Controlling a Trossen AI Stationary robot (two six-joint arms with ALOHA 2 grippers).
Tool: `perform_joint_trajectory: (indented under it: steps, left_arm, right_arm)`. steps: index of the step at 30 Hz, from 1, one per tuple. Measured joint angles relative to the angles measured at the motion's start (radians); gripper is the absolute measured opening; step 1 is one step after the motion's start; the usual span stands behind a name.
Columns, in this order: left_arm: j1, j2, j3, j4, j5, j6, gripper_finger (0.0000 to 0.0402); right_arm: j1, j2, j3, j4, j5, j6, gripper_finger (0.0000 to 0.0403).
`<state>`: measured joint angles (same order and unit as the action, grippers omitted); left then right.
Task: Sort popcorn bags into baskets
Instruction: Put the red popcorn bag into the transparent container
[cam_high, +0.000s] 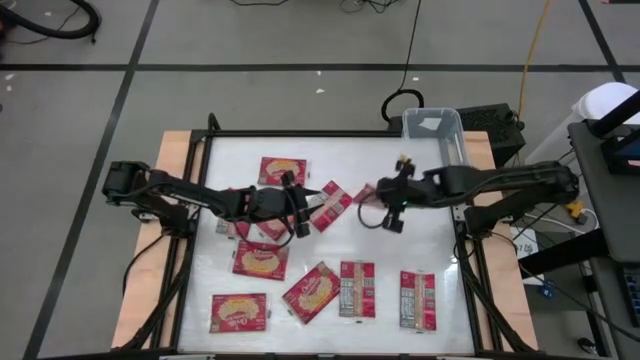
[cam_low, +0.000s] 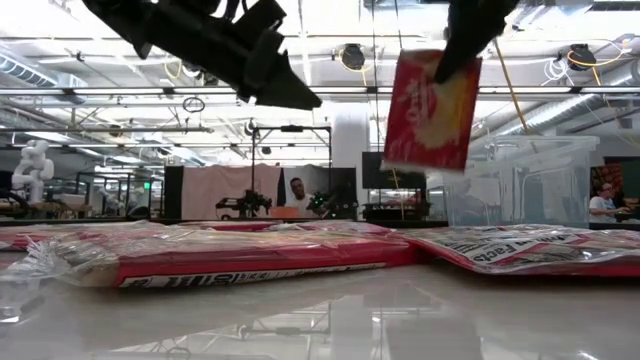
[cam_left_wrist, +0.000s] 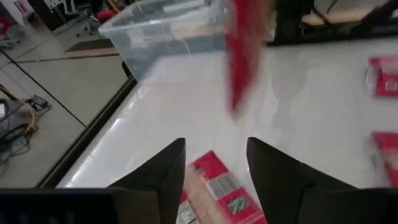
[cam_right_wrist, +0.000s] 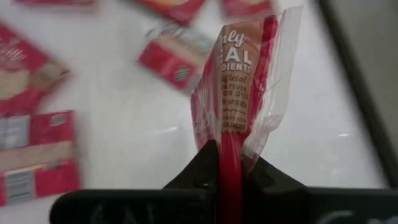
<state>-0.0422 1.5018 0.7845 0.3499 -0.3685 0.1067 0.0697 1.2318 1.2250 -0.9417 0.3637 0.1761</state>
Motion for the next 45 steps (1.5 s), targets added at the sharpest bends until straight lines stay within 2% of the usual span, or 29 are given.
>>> perform_joint_trajectory:
  steps: [2, 10, 17, 21, 23, 26, 29, 34, 40, 45]
  left_arm:
    - [0.006, 0.001, 0.0, -0.024, 0.001, 0.024, 0.0181]
    - [0.048, 0.006, 0.0, -0.085, 0.001, 0.067, 0.0172]
    - [0.049, 0.006, 0.0, -0.101, 0.002, 0.055, 0.0153]
    - [0.033, 0.006, 0.0, -0.123, 0.005, 0.021, 0.0145]
    - [0.023, 0.006, 0.0, -0.142, 0.006, -0.008, 0.0142]
    - [0.004, 0.006, 0.0, -0.17, 0.006, -0.043, 0.0141]
    - [-0.013, 0.006, 0.0, -0.193, 0.006, -0.065, 0.0142]
    - [-0.04, 0.006, 0.0, -0.204, 0.006, -0.083, 0.0143]
    - [-0.05, 0.006, 0.0, -0.182, 0.006, -0.071, 0.0143]
    - [-0.05, 0.006, 0.0, -0.172, 0.005, -0.063, 0.0143]
  right_arm:
    - [-0.007, -0.023, 0.044, -0.092, 0.038, -0.05, 0.0016]
    - [-0.13, -0.053, 0.253, -0.38, 0.053, -0.181, 0.0015]
    - [-0.273, -0.049, 0.322, -0.438, 0.064, -0.413, 0.0015]
    - [-0.364, -0.05, 0.33, -0.431, 0.18, -0.514, 0.0015]
    - [-0.421, -0.05, 0.33, -0.423, 0.189, -0.563, 0.0015]
    - [-0.505, -0.04, 0.331, -0.425, 0.177, -0.585, 0.0015]
    - [-0.578, -0.022, 0.331, -0.43, 0.102, -0.553, 0.0015]
    - [-0.654, 0.012, 0.331, -0.461, 0.061, -0.51, 0.0015]
    - [-0.724, 0.061, 0.331, -0.488, -0.129, -0.593, 0.0015]
    - [-0.805, 0.12, 0.322, -0.526, -0.149, -0.605, 0.0015]
